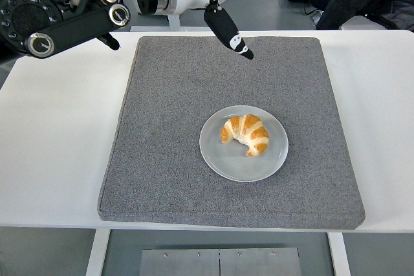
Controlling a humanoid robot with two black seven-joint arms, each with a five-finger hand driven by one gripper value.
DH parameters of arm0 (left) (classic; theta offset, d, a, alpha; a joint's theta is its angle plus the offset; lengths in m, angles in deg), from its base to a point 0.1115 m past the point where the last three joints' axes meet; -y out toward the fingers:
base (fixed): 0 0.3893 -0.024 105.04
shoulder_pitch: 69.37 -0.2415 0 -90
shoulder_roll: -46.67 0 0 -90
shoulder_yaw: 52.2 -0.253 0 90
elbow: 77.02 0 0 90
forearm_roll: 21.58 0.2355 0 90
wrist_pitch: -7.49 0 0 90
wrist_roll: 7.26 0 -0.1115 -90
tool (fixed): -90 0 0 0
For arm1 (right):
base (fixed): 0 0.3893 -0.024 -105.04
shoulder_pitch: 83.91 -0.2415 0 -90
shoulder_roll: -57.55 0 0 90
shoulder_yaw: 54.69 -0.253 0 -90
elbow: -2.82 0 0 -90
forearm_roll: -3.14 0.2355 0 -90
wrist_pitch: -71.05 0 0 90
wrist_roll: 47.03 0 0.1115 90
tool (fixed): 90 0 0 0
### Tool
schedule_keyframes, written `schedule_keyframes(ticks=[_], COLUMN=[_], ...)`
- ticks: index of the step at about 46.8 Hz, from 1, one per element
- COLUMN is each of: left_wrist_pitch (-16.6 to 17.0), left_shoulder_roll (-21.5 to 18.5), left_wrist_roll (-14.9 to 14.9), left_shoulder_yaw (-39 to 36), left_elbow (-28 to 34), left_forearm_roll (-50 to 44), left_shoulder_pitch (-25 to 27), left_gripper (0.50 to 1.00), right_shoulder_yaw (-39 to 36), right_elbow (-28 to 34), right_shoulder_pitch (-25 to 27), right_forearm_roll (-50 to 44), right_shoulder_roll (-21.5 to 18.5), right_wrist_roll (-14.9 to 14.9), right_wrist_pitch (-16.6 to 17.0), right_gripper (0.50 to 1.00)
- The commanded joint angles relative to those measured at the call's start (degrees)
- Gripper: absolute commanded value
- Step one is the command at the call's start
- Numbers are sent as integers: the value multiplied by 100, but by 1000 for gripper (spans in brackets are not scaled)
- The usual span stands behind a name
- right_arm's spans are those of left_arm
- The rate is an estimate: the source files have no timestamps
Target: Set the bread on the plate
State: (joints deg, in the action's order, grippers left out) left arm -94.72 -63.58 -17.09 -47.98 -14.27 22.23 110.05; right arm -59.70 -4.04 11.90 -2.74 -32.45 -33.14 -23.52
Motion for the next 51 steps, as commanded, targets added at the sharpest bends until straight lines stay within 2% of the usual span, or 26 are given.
schedule_keyframes(ticks=[1,13,24,32,37,44,51], left_wrist_pitch=[43,246,175,9,-150,-510,-563], left_shoulder_roll=[-93,30,574,935,1225,1576,1726], left_wrist_roll=[-1,-1,-1,-1,-1,-1,-10], left_shoulder_yaw=[218,1115,2046,2451,2671,3040,3260], left_elbow=[-175,-887,-1968,-2504,-3110,-3840,-4052], left_forearm_roll=[-749,-2306,-2641,-3044,-3607,-4266,-4583], left_shoulder_pitch=[-284,-1251,-1955,-2139,-2183,-2201,-2368], left_gripper=[993,992,993,992,992,992,992], right_shoulder_yaw=[0,0,0,0,0,0,0], right_elbow=[0,0,0,0,0,0,0], right_shoulder_pitch=[-1,-1,-1,-1,-1,-1,-1], right_forearm_roll=[0,0,0,0,0,0,0], right_shoulder_roll=[0,0,0,0,0,0,0], right_wrist_roll=[0,9,9,0,0,0,0], right_wrist_pitch=[0,0,0,0,0,0,0], right_gripper=[1000,1000,1000,1000,1000,1000,1000])
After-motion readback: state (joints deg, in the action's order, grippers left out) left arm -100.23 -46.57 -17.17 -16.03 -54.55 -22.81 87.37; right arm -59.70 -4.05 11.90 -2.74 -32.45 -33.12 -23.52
